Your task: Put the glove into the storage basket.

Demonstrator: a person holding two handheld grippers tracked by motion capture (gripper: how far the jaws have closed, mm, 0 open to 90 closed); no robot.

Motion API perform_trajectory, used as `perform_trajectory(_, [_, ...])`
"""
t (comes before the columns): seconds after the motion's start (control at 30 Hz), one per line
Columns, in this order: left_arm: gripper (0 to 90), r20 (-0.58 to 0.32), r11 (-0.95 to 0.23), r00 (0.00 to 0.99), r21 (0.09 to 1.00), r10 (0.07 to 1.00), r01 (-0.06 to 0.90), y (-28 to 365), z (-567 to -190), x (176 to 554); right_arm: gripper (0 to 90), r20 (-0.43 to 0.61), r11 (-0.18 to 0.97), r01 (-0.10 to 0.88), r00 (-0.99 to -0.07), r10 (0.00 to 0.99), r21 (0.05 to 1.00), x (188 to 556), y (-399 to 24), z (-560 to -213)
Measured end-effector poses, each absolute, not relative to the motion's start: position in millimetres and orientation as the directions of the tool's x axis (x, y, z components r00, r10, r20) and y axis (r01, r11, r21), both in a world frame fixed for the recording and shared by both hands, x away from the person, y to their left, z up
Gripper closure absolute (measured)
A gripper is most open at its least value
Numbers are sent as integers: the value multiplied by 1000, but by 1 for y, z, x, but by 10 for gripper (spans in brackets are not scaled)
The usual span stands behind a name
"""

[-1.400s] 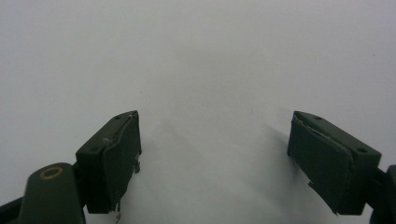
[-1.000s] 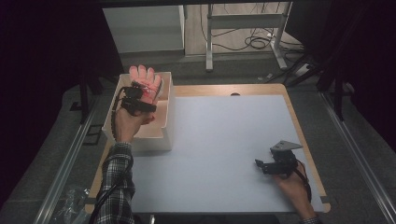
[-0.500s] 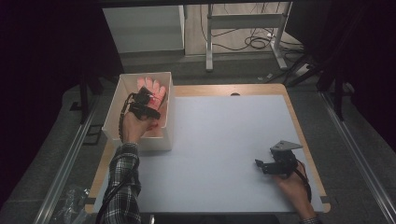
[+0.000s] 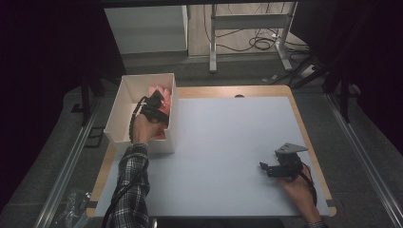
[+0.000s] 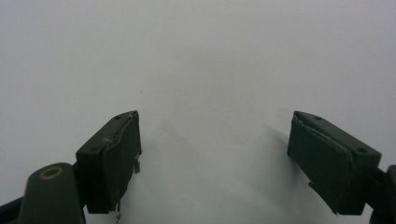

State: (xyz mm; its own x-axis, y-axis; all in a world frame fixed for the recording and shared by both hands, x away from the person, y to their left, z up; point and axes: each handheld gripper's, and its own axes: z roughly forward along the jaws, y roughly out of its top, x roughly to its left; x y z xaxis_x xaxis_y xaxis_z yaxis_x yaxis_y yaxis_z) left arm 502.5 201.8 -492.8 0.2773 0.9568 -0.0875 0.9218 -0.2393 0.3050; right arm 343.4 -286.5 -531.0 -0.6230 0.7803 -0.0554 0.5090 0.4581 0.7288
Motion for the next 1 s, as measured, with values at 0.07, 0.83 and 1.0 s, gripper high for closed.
perform_trajectory(0.07, [238,-96,-233,272,300,957,925,203,-495,503,176,-56,458,509,-623,780,729,343,-287,-531])
perform_trajectory(0.83, [44,-130,-213,298,445,946,870,212,-471,486,176,-56,459,508,-623,780,729,343,-287,-531])
perform_trajectory(1.0, [14,-169,-188,302,482,938,856,215,-468,481,176,-56,459,508,-623,780,729,343,-287,-531])
